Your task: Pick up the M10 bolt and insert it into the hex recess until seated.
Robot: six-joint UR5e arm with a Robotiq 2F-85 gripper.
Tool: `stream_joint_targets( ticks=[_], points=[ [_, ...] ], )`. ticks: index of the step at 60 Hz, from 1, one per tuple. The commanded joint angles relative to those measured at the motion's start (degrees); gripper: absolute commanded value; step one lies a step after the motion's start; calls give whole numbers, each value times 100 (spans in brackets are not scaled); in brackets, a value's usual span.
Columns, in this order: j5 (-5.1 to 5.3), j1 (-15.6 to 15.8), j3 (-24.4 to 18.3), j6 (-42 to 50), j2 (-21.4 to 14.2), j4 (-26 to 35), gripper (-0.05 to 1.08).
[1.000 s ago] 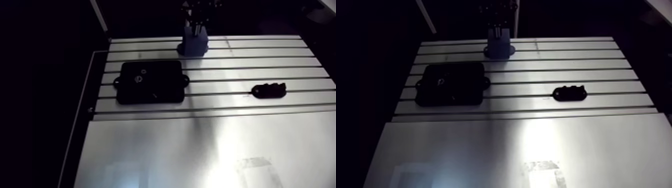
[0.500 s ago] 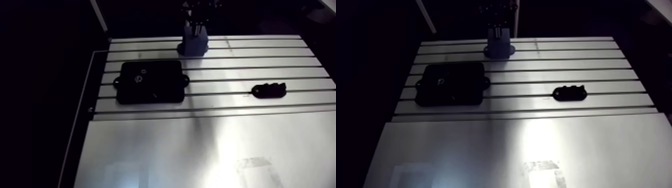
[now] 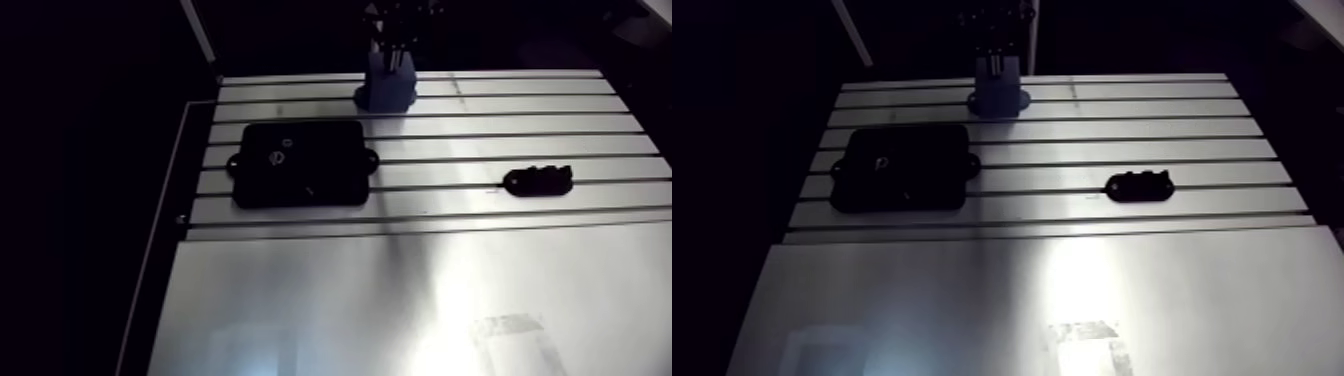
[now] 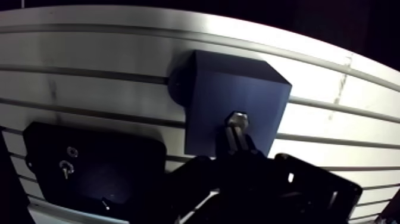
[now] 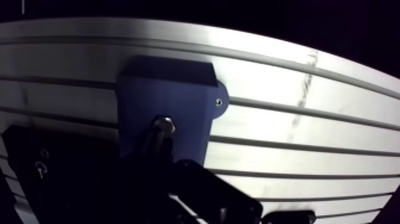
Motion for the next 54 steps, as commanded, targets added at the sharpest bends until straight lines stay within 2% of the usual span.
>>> stream_joint_targets(
  ticks=[1,42,46,47,54],
  points=[
    [7,0,-17,-4,-7,1,107],
    [0,18,-70,-14,-58,52,105],
    [-16,25,-61,-13,-76,61,97],
    [-17,26,-61,-13,-77,77,88],
    [-18,26,-52,-13,-102,97,75]
  ],
)
